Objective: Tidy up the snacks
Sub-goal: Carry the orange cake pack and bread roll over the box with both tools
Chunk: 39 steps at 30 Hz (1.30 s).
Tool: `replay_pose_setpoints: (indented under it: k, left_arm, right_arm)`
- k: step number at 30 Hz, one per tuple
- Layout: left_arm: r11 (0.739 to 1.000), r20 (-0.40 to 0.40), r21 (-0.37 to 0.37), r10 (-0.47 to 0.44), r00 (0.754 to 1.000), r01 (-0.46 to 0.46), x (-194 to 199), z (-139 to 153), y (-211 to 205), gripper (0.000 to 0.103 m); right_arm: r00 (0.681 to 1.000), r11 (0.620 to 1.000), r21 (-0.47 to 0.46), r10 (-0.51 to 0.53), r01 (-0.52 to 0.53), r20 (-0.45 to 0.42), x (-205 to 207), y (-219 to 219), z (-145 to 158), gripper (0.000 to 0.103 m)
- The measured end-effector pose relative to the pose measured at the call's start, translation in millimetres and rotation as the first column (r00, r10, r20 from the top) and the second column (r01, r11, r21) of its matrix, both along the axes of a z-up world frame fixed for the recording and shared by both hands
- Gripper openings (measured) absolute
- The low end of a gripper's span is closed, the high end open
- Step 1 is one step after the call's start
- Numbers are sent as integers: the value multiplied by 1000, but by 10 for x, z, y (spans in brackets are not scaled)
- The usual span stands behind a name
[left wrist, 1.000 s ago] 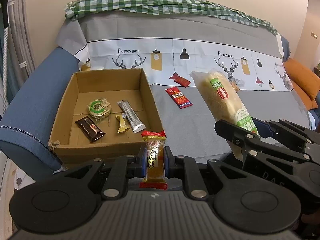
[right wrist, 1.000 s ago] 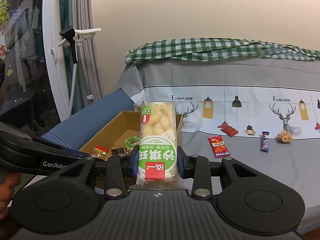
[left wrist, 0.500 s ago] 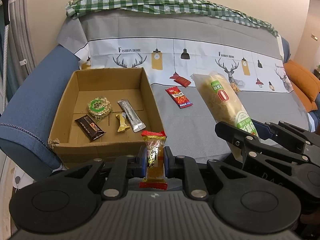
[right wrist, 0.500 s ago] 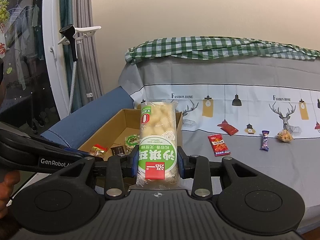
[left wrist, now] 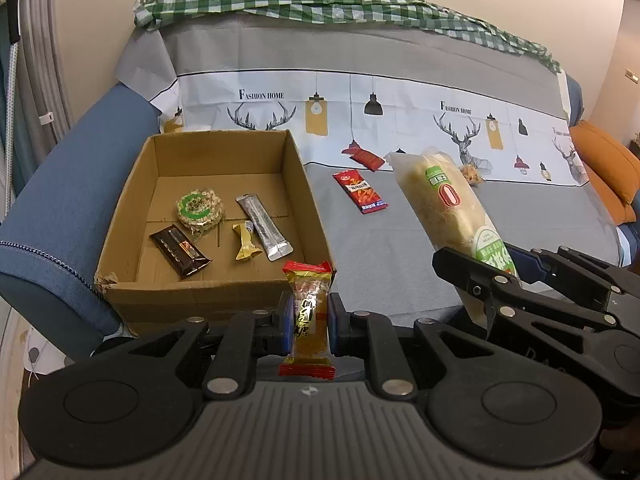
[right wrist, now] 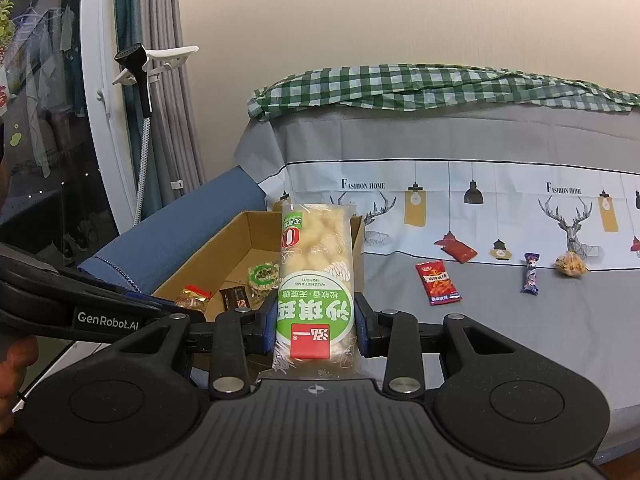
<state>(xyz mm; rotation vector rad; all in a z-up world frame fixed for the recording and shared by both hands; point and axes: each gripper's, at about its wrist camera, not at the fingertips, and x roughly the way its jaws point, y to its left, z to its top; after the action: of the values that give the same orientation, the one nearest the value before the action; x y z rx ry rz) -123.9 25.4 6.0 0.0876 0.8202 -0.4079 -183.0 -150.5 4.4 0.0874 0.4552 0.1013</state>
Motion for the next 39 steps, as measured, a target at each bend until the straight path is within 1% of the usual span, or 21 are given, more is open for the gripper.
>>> replay_pose_setpoints:
  k: [10,17,24,29,34,39]
  left_arm:
    - [999,-3,-14,29,1000,-29,56,-18,66,18]
    - [996,-10,-20,86,996,-86,261,-36,194,18]
    - [987,-10,-20,159,987,-159,599,-4,397,18]
    - [980,5,-10,197,980,-197,879,37,515,18]
    - [973,-10,9,229,973,-229,1211,5,575,18]
    - [968,-43,20,251,967,-250,1544,-99,629,18]
  right_arm:
    - [1000,1000,-7,18,-18,-25,44,31,-39,38]
    - [997,999,-25,40,-41,-61,137,83,-94,38]
    - [996,998,-49,44,-48,-74,299,124,-104,38]
    - [995,996,-47,66,-70,-80,528,201,-81,38]
    - [991,994,-44,93,-97,-100,823,288,-101,38]
    - [986,991,-51,116,-123,-123,1136,375,-147,38]
